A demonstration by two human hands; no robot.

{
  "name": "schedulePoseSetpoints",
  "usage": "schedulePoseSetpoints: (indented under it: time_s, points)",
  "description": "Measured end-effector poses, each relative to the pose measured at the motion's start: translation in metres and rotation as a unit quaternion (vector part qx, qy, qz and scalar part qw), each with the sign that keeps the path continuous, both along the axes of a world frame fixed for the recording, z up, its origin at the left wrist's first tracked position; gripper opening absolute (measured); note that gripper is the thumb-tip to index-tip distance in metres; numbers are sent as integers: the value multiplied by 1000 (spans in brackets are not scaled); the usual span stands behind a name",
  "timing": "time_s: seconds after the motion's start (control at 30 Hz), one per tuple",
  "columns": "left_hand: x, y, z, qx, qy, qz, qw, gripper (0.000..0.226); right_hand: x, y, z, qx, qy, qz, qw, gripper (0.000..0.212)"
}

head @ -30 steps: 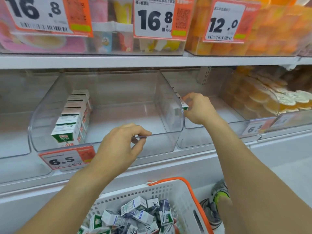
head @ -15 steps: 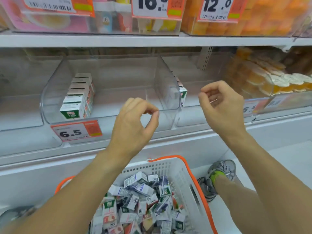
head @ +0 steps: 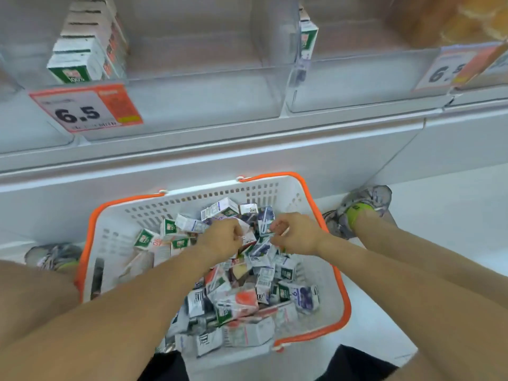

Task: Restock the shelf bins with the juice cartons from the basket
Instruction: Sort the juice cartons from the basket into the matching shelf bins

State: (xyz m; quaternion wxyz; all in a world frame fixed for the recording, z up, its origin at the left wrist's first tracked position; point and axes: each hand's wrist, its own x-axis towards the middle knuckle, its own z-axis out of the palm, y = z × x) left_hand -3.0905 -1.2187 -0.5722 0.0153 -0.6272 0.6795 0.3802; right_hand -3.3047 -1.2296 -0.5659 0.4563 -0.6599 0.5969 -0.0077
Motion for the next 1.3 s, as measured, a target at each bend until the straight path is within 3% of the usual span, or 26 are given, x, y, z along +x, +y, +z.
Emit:
schedulePoseSetpoints:
  time_s: [0.1,0.2,0.27,0.4,0.53,0.77,0.83,0.9,1.0,1.13,1.23,1.3]
  points:
    - [0,23,-34,27,-14,44,999,30,7,1,-29,43,27,91,995,55]
    - [-1,31,-52,-13,-18,67,997,39,11,5,-49,87,74,182,977,70]
    - [-1,28,-56,-52,-24,95,994,43,16,10,-56,89,111,221,965,68]
    - [-2,19,-57,-84,-42,118,989,44,22,6,-60,34,100,190,976,49]
    - [-6,19,-60,-100,-57,135,984,38,25,5,-57,-9,112,179,977,47]
    - [-16,27,-67,-125,-48,151,980,30,27,9,-50,-2,59,52,997,32]
    - [-24,23,-64,-128,27,133,983,31,25,2,-47,19,31,22,999,27]
    - [-29,16,-56,-76,131,101,983,42,22,-6,-41,57,1,-15,998,24]
    - [-28,5,-45,34,216,77,973,55,19,-11,-32,121,-78,-110,983,26]
    - [-15,-2,-36,7,187,136,973,34,17,-18,-36,203,-138,-210,946,37]
    - [-2,2,-29,-17,175,175,969,35,16,-33,-54,94,40,-175,979,30]
    - [7,7,-26,-14,182,199,963,36,26,-39,-61,67,139,-95,983,47]
